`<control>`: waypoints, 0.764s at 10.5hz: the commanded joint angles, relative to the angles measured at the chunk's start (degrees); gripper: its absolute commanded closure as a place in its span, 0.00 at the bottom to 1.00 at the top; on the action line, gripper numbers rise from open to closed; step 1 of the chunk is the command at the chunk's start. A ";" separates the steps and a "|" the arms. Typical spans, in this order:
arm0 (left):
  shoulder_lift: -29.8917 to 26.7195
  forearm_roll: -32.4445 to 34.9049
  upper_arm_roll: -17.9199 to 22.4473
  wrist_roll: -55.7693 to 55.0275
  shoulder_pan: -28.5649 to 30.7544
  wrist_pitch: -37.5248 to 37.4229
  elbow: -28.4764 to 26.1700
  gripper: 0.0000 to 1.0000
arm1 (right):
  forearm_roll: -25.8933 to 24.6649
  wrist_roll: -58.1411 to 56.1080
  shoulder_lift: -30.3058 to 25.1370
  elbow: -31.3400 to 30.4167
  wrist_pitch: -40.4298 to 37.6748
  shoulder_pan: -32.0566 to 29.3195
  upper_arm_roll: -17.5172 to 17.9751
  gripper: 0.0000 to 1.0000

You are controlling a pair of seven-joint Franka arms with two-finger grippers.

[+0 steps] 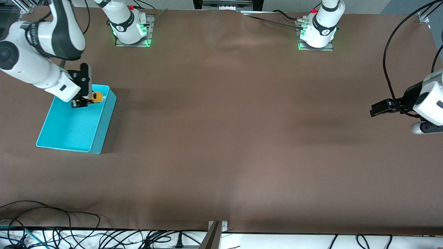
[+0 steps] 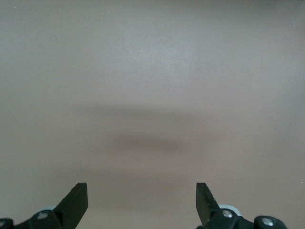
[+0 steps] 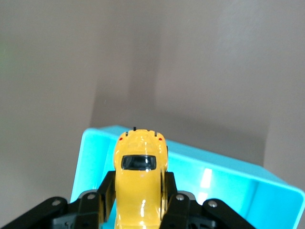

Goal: Wind up and store yellow beetle car
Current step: 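Lift the car with the right gripper and carry it over the box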

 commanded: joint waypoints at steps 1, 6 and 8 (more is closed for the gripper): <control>-0.44 -1.54 0.20 1.15 0.00 -1.08 0.74 0.00 | 0.07 -10.34 0.87 0.78 -1.08 -5.41 0.80 1.00; -0.35 -1.54 0.20 1.15 0.00 -1.08 0.74 0.00 | -0.38 -32.50 8.15 0.17 6.72 -15.18 1.07 1.00; -0.44 -1.54 0.20 1.15 0.00 -1.08 0.74 0.00 | -0.38 -34.02 10.88 0.08 8.84 -16.42 1.07 1.00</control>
